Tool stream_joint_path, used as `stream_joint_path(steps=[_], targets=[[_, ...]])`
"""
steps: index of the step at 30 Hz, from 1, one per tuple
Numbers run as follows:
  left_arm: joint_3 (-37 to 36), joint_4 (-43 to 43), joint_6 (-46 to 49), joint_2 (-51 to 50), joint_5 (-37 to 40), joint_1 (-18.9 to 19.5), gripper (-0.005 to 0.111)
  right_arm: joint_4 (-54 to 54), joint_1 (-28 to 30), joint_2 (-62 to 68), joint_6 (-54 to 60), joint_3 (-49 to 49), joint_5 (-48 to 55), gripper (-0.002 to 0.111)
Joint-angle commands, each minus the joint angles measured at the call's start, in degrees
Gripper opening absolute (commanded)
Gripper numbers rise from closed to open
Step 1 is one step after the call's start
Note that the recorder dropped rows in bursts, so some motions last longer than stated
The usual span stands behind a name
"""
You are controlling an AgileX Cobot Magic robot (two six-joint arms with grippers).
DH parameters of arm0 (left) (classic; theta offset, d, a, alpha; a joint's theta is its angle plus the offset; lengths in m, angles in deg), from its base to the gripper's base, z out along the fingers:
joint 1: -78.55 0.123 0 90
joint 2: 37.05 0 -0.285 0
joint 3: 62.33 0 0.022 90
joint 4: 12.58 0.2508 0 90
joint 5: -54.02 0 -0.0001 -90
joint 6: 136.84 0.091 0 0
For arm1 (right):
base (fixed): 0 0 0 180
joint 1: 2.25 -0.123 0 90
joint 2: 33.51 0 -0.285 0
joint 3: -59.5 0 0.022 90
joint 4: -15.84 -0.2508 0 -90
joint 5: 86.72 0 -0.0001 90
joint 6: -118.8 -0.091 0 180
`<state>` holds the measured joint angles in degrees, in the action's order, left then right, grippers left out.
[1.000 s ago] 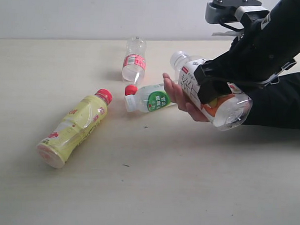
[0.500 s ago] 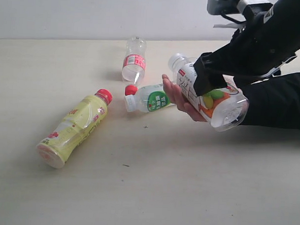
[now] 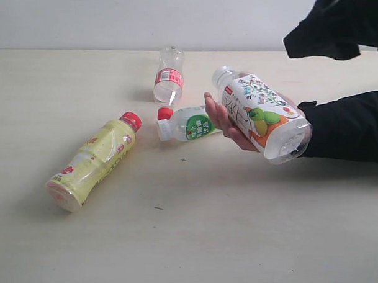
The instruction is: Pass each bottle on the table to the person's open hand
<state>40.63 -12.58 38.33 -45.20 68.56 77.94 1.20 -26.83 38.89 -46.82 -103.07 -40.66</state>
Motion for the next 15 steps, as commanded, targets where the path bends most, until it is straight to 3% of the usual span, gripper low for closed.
stream_joint_path(steps=[1, 6, 15], targets=[[-0.2, -0.6, 0.1, 0.4, -0.6, 0.1, 0.0, -14.8, -0.1, -9.7, 16.0, 8.6, -4.7, 0.027], [-0.2, -0.6, 0.1, 0.4, -0.6, 0.1, 0.0, -30.2, -0.1, -22.6, 25.4, 20.7, -12.9, 0.028], [-0.2, -0.6, 0.1, 0.4, -0.6, 0.1, 0.0, -38.2, -0.1, -51.5, 26.7, 38.0, -11.9, 0.026]])
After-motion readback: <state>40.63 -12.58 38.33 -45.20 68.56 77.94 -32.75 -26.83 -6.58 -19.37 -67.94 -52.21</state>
